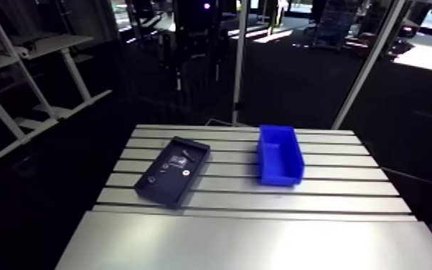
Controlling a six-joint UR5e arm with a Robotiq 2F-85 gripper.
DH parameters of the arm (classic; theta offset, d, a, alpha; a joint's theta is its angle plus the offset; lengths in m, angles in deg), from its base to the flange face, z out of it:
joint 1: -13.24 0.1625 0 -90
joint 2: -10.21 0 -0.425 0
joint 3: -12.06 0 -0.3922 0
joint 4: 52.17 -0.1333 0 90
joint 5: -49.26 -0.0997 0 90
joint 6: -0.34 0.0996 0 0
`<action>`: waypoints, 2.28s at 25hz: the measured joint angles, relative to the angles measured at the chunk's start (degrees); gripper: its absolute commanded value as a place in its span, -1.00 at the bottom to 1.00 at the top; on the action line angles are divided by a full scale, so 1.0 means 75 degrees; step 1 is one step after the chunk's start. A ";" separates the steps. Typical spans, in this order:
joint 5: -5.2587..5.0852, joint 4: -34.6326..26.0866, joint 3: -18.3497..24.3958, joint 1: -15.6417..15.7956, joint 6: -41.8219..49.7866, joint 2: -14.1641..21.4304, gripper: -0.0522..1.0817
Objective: Pick up the M10 bolt from the tray and put it into the blue bin.
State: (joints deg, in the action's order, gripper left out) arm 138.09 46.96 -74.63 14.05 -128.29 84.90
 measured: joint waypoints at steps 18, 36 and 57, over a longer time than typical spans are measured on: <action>0.0457 0.0814 -0.0199 0.0640 0.0053 -0.1012 -0.46; 0.0455 0.1589 -0.0731 0.0609 -0.0066 -0.1513 -0.19; 0.0465 0.2389 -0.1316 0.0585 -0.0309 -0.1837 -0.13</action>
State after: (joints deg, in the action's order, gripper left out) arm 141.58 64.88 -84.50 18.43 -130.60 71.12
